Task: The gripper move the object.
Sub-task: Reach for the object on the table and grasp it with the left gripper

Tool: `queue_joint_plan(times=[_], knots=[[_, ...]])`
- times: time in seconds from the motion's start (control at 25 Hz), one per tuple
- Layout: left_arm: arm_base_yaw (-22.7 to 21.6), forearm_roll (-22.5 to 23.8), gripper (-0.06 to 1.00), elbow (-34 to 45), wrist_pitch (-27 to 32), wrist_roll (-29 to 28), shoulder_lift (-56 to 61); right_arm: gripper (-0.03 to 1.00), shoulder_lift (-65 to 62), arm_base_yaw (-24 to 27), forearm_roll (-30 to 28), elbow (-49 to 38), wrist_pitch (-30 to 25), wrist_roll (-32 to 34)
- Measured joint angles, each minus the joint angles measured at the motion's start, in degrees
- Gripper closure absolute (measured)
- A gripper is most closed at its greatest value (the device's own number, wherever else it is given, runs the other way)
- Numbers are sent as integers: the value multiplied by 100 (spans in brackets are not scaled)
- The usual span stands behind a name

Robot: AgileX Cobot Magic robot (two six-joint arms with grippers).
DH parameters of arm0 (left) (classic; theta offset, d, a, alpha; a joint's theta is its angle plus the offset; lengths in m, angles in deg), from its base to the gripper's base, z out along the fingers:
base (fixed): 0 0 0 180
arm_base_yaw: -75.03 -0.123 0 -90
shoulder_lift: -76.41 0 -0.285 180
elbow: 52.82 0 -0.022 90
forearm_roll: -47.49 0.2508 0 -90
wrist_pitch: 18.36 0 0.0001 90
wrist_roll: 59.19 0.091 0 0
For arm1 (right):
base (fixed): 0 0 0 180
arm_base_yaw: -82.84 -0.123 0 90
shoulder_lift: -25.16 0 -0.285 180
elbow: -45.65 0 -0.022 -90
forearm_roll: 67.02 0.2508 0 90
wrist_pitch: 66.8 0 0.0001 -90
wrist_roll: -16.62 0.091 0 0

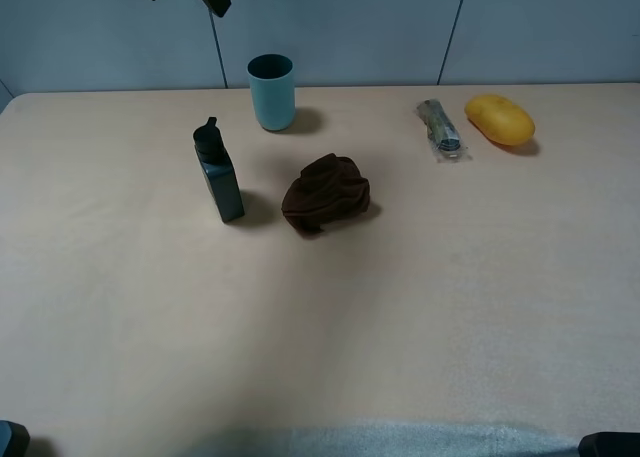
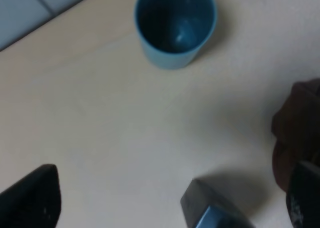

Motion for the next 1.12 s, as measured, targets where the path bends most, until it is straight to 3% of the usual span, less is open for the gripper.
queue_joint_plan(times=[0.6, 1.12], knots=[[661, -4, 6, -1731, 174, 136, -1887, 27, 0, 0, 0, 0, 0, 0], [823, -4, 6, -1890, -106, 463, -2425, 27, 0, 0, 0, 0, 5, 0]])
